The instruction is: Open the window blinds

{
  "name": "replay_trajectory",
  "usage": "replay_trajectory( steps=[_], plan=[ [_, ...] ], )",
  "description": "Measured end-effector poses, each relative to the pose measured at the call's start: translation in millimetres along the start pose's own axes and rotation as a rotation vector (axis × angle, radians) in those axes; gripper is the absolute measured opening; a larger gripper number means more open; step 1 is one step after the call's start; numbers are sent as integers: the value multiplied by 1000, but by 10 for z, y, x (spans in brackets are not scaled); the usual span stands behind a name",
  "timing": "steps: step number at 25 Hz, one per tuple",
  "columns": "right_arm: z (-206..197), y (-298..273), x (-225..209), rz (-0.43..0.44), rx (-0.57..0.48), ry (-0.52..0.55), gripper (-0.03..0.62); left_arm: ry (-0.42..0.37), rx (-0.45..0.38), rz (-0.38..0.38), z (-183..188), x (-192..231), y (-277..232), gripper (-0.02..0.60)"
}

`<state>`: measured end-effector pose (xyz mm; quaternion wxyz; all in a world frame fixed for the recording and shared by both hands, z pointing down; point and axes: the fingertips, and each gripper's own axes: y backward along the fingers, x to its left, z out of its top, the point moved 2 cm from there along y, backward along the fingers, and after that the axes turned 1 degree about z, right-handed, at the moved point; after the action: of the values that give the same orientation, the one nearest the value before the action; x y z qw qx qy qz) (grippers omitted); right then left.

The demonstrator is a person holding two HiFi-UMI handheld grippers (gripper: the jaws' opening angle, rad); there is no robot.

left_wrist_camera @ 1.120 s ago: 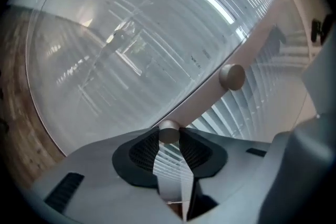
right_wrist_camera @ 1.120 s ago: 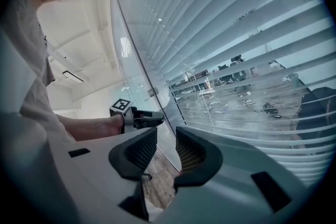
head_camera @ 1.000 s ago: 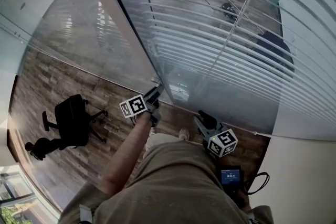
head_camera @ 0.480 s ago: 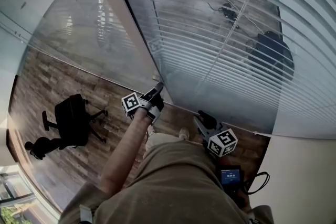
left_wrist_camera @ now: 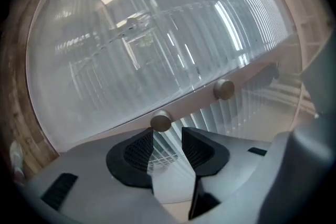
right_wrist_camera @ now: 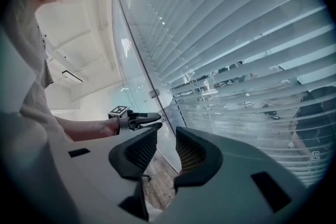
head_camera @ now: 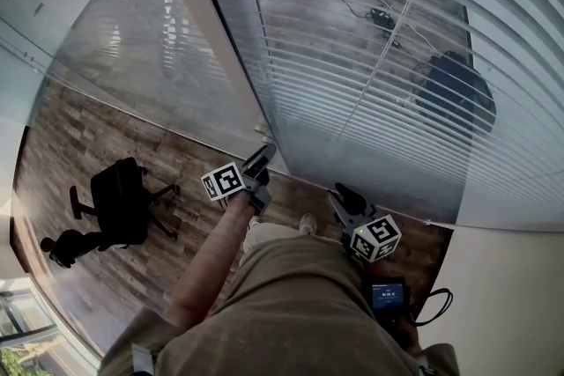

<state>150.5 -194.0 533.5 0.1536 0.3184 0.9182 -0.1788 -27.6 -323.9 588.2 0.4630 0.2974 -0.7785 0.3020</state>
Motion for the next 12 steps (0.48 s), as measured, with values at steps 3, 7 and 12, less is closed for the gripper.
replay_trajectory(
  steps=[3,7,12],
  plan=[
    [88,41,-44,-13,-15,-7,118,-204,34,50,-62,-109,51,164],
    [217,64,-80,-17,-23,5,118,-422,96,62,-184,-290,39,164],
    [345,95,-90,-5,-17,17,118,-606,168,50,-399,-501,-45,164]
  ],
)
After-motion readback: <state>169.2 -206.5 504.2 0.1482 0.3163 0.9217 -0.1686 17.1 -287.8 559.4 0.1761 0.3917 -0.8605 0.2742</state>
